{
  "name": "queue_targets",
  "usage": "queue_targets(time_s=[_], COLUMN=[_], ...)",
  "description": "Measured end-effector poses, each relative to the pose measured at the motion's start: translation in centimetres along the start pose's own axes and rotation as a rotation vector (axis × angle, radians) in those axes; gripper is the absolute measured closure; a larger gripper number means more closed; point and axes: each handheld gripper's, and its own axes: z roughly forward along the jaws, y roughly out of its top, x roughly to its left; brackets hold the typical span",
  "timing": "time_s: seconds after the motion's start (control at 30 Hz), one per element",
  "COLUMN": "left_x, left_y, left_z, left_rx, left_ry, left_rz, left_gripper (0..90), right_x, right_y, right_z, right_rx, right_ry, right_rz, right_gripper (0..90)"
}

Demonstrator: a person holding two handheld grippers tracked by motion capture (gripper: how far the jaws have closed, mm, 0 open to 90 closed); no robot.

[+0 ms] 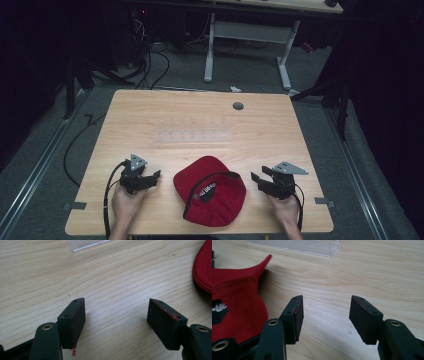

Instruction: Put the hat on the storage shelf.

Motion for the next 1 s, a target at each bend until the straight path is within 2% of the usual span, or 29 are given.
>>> queue_targets(time_s=[0.2,0.33,0.43,0.6,0.7,1.0], left_x=[0.0,0.0,0.0,0.0,0.0,0.0], left_y=[0.0,0.0,0.0,0.0,0.0,0.0], left_z=[0.0,0.0,0.0,0.0,0.0,0.0], left_rx=[0.002,0.003,0.003,0.004,0.003,0.004], left_ry=[-0.002,-0.004,-0.004,-0.004,-0.004,-0.003], left_rz=[0.000,0.003,0.003,0.003,0.003,0.003], left_gripper=[30.8,29.9,29.7,29.6,29.6,29.6], right_x=[1.1,2.1,2.8,3.8,4.4,5.1], right_y=[0.3,0.3,0.4,0.8,0.9,1.3], right_z=[-1.3,-2.2,-2.5,-2.6,-2.4,-0.6], right_rx=[-0.048,-0.085,-0.098,-0.102,-0.096,-0.044], right_ry=[0.038,0.033,0.048,0.086,0.091,0.123], right_rz=[-0.013,-0.050,-0.069,-0.090,-0.113,-0.124], right_gripper=[45.4,46.1,46.1,45.7,45.8,44.8])
